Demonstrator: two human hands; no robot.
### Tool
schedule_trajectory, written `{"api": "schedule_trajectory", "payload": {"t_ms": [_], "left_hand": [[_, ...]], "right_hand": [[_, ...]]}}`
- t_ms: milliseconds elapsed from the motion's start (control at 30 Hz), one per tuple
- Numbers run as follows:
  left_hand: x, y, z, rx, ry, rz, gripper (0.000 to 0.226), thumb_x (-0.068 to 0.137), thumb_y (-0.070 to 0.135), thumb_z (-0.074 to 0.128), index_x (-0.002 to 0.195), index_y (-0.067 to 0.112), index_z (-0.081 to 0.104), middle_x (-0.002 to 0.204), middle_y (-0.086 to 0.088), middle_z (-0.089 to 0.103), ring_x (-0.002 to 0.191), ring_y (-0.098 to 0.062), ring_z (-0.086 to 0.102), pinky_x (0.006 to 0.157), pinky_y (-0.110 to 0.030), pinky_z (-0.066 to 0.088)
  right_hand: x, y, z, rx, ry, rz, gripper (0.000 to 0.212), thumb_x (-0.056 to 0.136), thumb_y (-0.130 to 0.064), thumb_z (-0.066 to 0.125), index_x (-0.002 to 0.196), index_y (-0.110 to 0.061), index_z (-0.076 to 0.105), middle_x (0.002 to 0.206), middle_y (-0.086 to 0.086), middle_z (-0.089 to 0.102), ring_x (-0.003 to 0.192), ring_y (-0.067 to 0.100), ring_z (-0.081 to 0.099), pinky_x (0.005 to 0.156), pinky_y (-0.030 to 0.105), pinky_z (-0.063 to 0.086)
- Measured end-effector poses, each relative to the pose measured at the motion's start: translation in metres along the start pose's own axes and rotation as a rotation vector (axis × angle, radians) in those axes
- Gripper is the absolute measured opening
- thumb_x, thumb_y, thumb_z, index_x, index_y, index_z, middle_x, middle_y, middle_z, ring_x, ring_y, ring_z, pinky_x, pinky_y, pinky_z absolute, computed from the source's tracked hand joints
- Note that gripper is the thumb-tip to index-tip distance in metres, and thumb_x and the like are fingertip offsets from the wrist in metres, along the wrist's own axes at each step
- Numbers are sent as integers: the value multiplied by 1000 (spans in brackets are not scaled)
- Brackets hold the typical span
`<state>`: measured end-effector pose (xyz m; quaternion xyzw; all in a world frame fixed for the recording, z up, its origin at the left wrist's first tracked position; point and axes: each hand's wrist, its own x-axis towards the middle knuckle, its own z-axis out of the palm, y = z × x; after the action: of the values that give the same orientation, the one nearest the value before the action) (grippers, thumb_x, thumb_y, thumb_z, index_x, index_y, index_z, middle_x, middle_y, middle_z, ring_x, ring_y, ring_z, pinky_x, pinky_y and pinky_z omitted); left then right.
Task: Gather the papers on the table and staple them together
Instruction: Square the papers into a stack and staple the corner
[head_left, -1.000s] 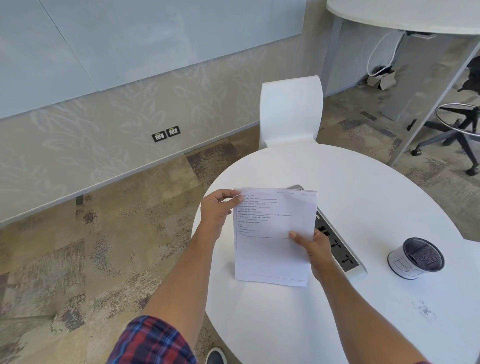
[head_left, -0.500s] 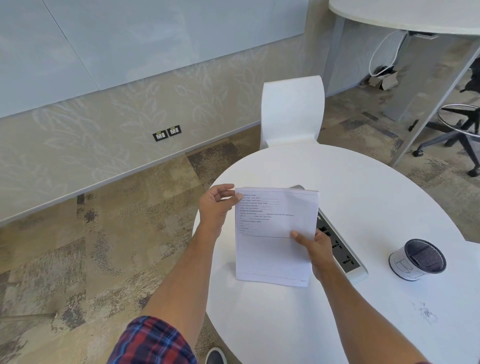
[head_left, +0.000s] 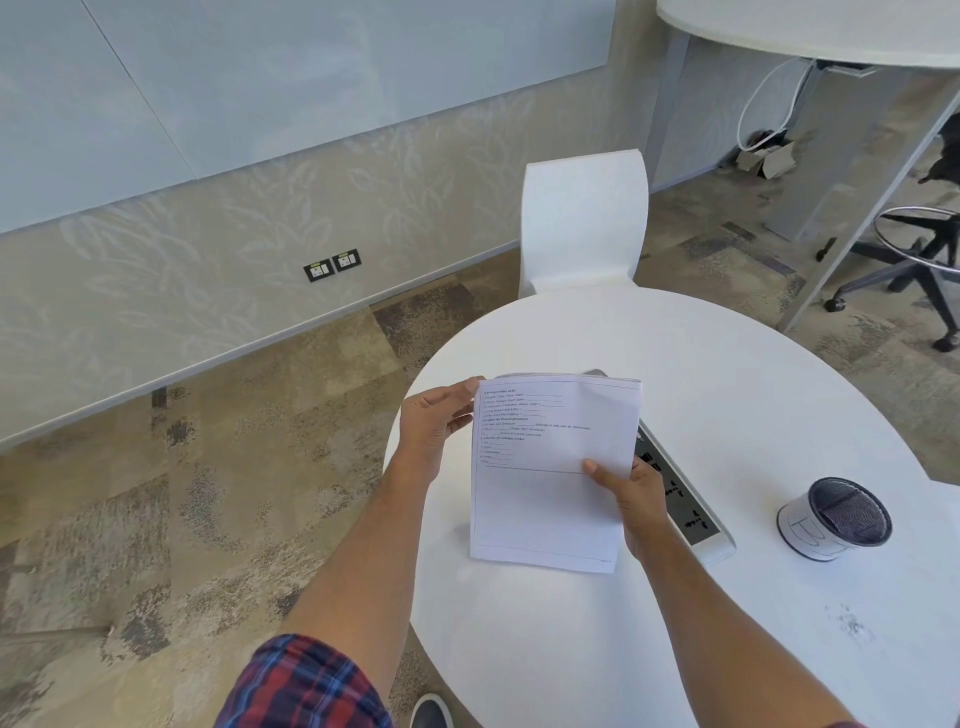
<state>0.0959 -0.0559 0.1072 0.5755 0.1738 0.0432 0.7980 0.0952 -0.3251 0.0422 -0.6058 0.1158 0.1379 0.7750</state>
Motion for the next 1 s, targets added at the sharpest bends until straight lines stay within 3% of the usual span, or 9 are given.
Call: {"api": "schedule_trajectory", "payload": {"t_ms": [167,333,400,500,600,700,767,867,1000], "left_hand": [[-3,2,2,-60,0,-33,13,77,27,82,73,14,82,92,-6,80,82,-23,70,91,-43,52],[3,0,5,-75,50,-66,28,93,28,71,76,7,79,98,-10,79,82,-21,71,82,-39,55],[5,-1,7,-51,55,-72,27,92,23,73,69,11,79,88,-7,79,76,-18,70,80,-38,55],[6,-5,7,30,13,-22,9,81,8,82,76,15,80,79,-4,76,74,-20,64,80,-40,48],[8,-6,5,88,10,36,26,69,4,86,81,19,69,75,-1,68,81,-26,51,75,-45,40],[9,-4,6,168,15,61,40,67,5,83,102,17,68,79,-5,69,78,-26,57,71,-45,44],[9,-4,6,213,10,81,47,70,5,84,113,16,72,82,-6,69,74,-22,60,70,-41,50],[8,-4,6,248,4,119,39,75,7,85,112,14,77,84,-3,63,62,-14,53,60,-28,48],[7,0,8,269,-61,125,38,74,11,83,112,12,77,86,-6,59,62,-13,49,57,-20,45]], "right_hand": [[0,0,0,-4,0,6,19,82,-1,82,98,-10,79,93,6,82,80,21,77,80,39,61],[0,0,1,2,-4,8,25,80,-1,82,104,-7,78,96,7,82,83,23,77,76,36,60],[0,0,1,6,-9,9,29,80,-1,83,108,-5,77,99,9,81,85,23,77,73,35,61],[0,0,2,14,-15,11,29,81,-1,82,109,-5,76,98,9,81,84,23,77,68,31,62],[0,0,2,14,-16,17,27,80,0,82,106,-5,77,96,8,82,82,22,77,67,31,61],[1,0,3,11,-20,13,25,81,0,82,104,-7,77,95,7,82,81,21,77,68,31,60],[1,0,3,8,-23,8,25,80,-1,82,104,-6,77,95,6,82,81,21,77,69,32,60],[2,0,3,21,-38,11,24,80,-1,83,103,-6,77,96,8,82,82,22,77,70,33,61],[2,2,2,33,-48,15,27,76,-3,86,102,-7,78,100,12,81,86,27,77,76,38,60]]}}
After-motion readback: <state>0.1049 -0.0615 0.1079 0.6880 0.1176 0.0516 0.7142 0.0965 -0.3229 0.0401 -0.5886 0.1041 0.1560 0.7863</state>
